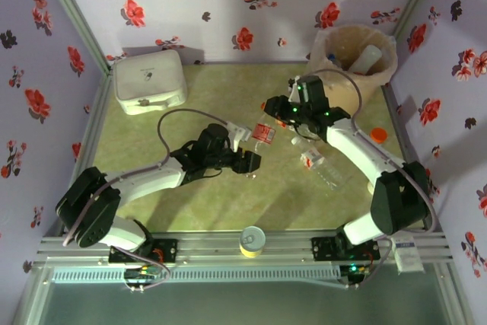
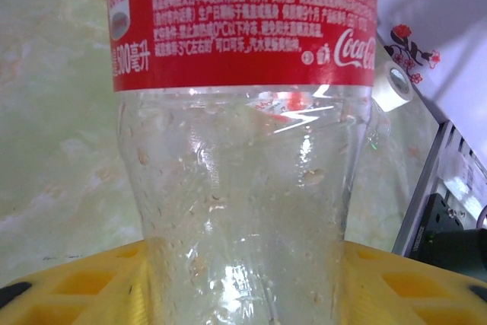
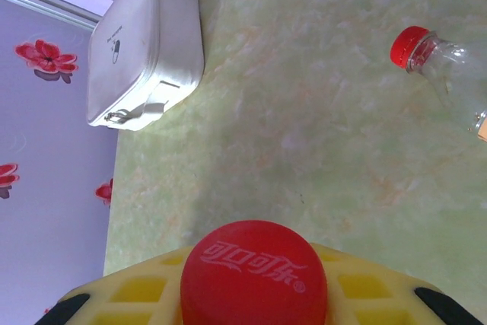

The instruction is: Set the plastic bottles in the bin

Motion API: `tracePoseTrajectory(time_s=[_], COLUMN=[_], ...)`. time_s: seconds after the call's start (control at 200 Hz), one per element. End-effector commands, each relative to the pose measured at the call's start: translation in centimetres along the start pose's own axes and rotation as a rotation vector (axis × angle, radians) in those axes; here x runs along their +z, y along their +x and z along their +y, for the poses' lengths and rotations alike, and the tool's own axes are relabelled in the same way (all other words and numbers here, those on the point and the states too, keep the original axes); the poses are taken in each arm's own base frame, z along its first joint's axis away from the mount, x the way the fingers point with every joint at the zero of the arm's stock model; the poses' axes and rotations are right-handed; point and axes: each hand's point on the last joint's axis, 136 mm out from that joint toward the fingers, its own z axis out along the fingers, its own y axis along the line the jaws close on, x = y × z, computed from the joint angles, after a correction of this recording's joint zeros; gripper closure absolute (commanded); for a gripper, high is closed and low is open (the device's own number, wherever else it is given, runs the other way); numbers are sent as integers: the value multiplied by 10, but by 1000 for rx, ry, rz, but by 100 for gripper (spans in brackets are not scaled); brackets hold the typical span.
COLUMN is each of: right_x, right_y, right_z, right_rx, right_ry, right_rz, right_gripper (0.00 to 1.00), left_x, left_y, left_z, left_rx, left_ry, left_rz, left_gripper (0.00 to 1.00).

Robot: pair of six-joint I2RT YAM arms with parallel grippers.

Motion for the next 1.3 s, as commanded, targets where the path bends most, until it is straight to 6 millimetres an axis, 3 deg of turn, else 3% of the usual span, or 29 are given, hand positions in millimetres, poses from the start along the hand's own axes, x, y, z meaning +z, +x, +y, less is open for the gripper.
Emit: tracePoseTrajectory(time_s=[0.0,0.095,0.195,0.385,0.54,0.68,0.795,0.895,0.965,1.145,1.295], right_x=[-12,-24,-49,-125,-214,-287,-321,-332,-328,-293,-265], right_y=[-10,-27,-62,-154,-230,-273,-298,-315,-326,-349,-343], right_z=[12,20,37,58,63,69,71,66,61,31,11], right_rx=[-58,-103,-180,-291,-374,-449,-515,-563,-611,-682,-690], right_ry=[3,18,34,106,245,398,519,611,674,788,780], right_rz=[-25,-66,-157,-450,-839,-1132,-1288,-1359,-1384,-1335,-1327], right_gripper=[80,82,84,86,89,91,92,94,94,94,96], left_x=[-7,-13,-22,-40,-48,-48,-48,-48,-48,-51,-56], left_y=[-20,-24,-29,-35,-32,-26,-24,-24,-24,-17,-13], left_z=[-9,-11,-16,-21,-18,-14,-14,-14,-13,-11,-9], left_rx=[18,14,21,28,20,4,-3,-6,-7,-13,-17], left_ry=[28,32,42,52,49,46,48,49,50,45,34], left_rz=[-77,-94,-117,-159,-169,-166,-166,-169,-169,-160,-161], left_gripper=[37,21,0,0,0,0,0,0,0,0,0])
